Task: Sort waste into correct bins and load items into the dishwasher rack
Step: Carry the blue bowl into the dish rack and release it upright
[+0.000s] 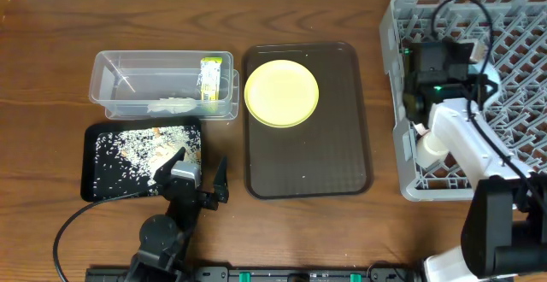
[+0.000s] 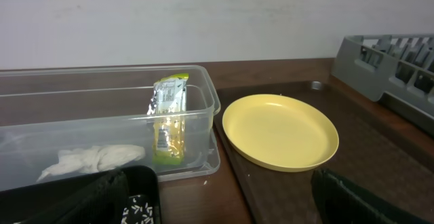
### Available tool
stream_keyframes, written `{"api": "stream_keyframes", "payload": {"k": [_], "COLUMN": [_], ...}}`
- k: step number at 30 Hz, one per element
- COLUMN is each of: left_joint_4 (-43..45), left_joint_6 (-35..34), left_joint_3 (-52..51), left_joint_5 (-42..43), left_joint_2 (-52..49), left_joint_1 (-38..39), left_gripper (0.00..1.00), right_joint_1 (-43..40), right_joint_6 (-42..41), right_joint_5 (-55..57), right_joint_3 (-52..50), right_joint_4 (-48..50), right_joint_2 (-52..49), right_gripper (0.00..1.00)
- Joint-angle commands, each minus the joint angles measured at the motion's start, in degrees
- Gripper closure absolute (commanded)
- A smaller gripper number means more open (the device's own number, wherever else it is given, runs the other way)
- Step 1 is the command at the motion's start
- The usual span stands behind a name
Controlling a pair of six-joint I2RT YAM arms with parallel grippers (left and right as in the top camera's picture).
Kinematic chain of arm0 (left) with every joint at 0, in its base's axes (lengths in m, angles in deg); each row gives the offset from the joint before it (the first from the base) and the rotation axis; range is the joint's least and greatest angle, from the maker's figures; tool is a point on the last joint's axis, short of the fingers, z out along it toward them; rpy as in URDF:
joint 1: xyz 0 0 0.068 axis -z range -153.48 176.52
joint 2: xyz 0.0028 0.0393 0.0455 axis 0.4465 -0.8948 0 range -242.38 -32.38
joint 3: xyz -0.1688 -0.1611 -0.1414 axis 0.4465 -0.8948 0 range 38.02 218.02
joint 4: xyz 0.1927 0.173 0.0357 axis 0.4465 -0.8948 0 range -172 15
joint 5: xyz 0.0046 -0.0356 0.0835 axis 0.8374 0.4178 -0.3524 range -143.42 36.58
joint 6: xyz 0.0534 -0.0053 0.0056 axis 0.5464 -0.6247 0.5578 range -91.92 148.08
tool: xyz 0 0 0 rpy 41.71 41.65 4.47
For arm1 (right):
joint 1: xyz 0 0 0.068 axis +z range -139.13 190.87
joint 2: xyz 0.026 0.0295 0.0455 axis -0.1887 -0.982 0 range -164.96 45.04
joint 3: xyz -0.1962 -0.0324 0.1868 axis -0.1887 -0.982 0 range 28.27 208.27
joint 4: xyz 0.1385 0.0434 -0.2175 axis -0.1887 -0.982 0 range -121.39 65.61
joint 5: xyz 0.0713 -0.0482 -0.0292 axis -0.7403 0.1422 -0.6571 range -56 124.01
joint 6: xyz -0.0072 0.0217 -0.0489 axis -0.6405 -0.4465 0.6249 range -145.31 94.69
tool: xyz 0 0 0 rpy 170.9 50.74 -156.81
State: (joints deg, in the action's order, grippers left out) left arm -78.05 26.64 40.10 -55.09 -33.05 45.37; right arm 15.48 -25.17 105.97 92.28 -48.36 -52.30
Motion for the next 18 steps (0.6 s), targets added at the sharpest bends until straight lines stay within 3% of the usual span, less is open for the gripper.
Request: {"api": "stream_keyframes", "payload": {"k": [1,6,15,18], "left_joint_4": [-0.9,-0.9,-0.9,-0.9], "left_joint_6": [0.55,0.55,0.55,0.55], "left_joint_3": [-1.86,-1.86,-1.86,-1.86], "left_joint_5": [-0.26,-0.24,-0.24,-0.24], "left_joint_2": [0.44,0.44,0.44,0.44], "left_joint_1": [-0.31,-0.31,-0.31,-0.31], "left_gripper": [0.12,0.12,0.12,0.11], "right_joint_1": [-3.08,-4.26,3.63,5.4], "right_joint_6": [1.31,2.45,2.08,2.05], "right_joint_5": [3.23,0.79,-3.21,-2.69], "right_joint_3": [0.07,0.07,-0.48,-0.48], "right_joint_4": [0.61,0.57,-2.67,-2.6], "right_joint_2": [-0.48,-0.48,-0.5,-0.5], "right_gripper": [0.99,0.99,0.98,0.91]}}
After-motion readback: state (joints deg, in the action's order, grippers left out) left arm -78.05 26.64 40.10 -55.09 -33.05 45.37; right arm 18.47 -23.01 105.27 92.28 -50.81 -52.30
